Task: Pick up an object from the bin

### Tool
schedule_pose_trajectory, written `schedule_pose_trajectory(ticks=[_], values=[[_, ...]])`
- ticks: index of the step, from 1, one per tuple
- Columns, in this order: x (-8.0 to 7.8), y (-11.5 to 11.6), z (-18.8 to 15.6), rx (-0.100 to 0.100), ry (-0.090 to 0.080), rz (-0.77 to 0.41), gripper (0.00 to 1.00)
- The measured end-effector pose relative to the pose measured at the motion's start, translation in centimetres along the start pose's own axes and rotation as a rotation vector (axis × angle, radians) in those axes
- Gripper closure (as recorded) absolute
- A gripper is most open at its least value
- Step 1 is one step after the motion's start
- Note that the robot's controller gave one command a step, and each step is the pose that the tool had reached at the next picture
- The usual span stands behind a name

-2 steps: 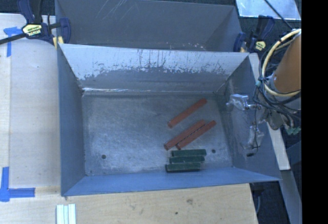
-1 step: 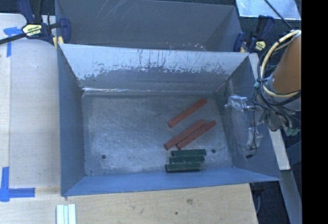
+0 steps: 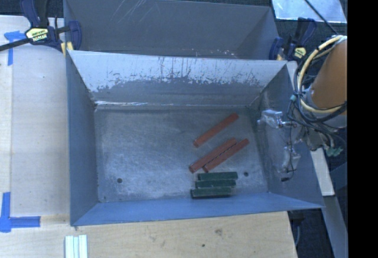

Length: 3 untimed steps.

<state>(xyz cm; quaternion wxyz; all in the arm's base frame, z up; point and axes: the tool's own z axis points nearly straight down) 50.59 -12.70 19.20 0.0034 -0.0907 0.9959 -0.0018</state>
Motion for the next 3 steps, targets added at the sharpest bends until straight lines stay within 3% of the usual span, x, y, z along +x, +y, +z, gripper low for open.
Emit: schedule_pose_trajectory(ticks=[1, 2, 3], values=[[-1.5, 4.2, -0.3, -0.01, 0.015, -0.042, 0.0], [-3.3, 4.4, 0.3, 0.003, -0.013, -0.067, 0.0], [-3.5, 5.1, 6.8, -0.002, -0.001, -0.067, 0.0]])
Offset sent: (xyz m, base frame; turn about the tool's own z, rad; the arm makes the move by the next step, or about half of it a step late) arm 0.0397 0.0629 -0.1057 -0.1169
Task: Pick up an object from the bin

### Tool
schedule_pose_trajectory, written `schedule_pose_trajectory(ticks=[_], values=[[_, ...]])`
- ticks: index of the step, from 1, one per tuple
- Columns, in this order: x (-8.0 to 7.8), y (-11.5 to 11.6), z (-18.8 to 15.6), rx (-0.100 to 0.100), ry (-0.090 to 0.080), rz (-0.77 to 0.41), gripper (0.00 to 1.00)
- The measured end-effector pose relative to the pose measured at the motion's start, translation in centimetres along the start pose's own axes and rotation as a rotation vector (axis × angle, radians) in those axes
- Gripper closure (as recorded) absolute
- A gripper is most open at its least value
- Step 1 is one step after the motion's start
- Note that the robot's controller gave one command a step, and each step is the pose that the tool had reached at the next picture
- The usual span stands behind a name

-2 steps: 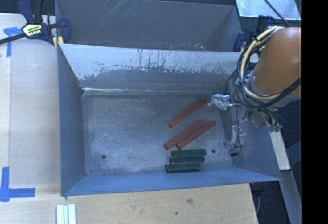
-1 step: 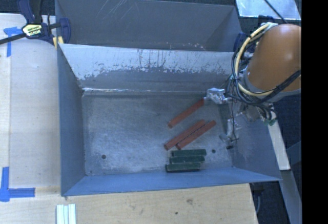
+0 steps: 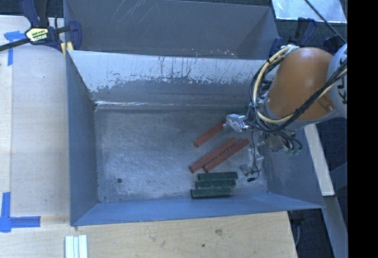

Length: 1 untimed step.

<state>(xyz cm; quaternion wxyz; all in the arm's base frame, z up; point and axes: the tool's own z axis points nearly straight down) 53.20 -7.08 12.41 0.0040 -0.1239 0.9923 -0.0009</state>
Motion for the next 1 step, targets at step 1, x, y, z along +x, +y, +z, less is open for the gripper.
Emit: schedule_pose_trajectory(ticks=[1], values=[[-0.92, -1.02, 5.26, -0.003, 0.005, -0.178, 1.0]])
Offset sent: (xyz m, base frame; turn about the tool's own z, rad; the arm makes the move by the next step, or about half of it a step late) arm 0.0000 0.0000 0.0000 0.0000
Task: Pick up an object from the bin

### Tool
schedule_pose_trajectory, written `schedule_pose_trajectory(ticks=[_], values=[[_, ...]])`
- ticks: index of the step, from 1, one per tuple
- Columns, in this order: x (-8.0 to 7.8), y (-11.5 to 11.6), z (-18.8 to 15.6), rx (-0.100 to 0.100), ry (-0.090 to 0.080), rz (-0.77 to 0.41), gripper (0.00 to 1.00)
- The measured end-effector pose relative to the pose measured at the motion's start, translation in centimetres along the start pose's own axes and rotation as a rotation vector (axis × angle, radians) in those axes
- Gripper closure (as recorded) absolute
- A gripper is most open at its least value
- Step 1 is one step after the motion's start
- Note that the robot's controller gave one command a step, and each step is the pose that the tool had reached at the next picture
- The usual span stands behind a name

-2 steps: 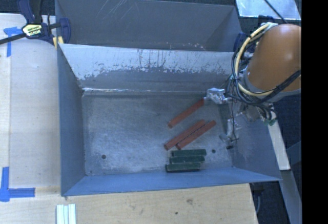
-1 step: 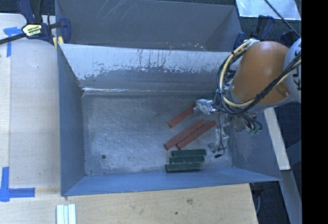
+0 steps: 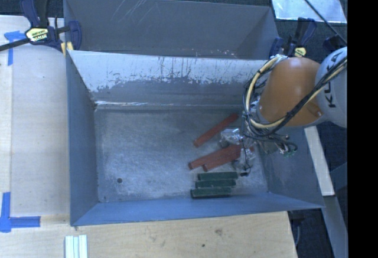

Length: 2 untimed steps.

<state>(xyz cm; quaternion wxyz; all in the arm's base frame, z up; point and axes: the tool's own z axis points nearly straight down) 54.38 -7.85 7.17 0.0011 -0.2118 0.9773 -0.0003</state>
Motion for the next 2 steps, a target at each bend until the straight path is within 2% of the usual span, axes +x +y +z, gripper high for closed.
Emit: schedule_pose_trajectory(ticks=[1, 2], values=[[0.0, 0.0, 0.0, 0.0, 0.0, 0.0, 1.0], [-2.3, 0.7, -16.6, 0.003, -0.005, -0.072, 1.0]])
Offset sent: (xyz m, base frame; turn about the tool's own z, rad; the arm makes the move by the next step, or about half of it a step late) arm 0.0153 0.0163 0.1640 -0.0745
